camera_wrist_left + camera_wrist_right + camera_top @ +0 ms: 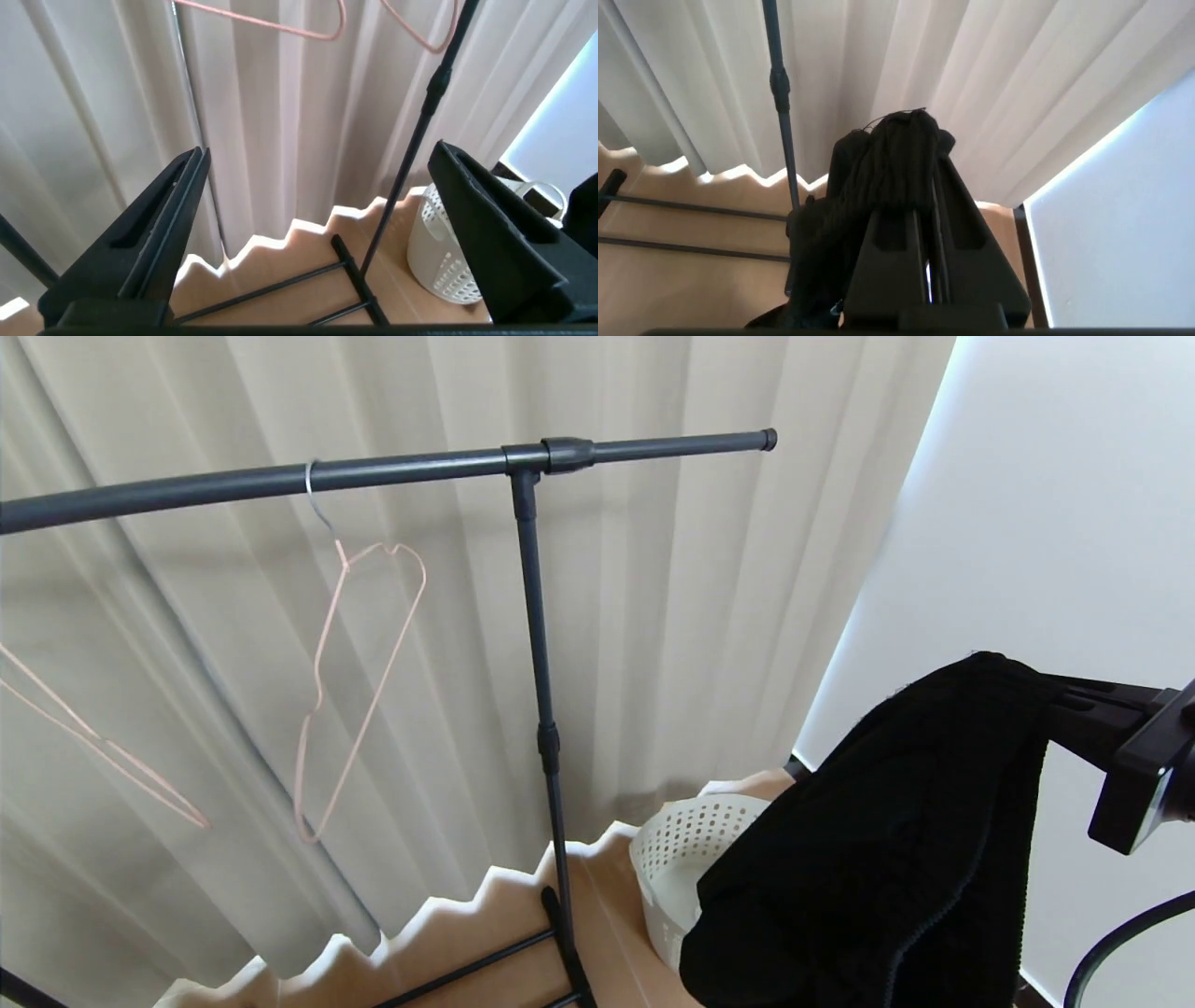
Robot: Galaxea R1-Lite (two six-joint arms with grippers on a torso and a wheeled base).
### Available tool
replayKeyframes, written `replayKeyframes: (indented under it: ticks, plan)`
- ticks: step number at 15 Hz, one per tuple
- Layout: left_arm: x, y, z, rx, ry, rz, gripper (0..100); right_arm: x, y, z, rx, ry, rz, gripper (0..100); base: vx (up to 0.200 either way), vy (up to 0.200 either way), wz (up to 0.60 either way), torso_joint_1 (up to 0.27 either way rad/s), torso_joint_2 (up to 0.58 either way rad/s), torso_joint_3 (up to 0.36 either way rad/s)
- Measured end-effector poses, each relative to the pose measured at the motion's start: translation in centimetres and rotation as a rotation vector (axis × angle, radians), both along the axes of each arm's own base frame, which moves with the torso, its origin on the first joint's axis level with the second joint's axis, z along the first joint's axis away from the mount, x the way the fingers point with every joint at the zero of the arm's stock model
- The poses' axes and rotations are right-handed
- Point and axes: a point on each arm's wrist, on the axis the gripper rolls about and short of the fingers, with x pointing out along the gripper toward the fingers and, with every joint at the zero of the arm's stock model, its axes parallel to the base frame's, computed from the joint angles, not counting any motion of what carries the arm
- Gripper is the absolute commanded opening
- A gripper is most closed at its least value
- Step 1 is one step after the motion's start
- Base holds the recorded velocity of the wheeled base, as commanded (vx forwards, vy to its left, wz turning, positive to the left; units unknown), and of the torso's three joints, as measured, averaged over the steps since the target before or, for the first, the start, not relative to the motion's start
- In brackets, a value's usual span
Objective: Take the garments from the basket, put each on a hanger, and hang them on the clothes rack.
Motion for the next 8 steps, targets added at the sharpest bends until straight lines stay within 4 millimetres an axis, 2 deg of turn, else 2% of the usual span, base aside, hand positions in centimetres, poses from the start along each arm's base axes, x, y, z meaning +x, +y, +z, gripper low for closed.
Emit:
replayKeyframes:
  ticks: [4,8]
  plan:
    - [0.0,0.0,0.0,0.0,0.0,0.0,100,0.0,0.0,-0.02,-0.001,0.0,0.0,0,0.0,0.0,0.0,0.242,-0.6,-0.248]
    - [0.0,0.0,0.0,0.0,0.0,0.001,100,-0.01,-0.01,-0.07,-0.002,0.001,0.001,0,0.0,0.0,0.0,0.188,-0.44,-0.216]
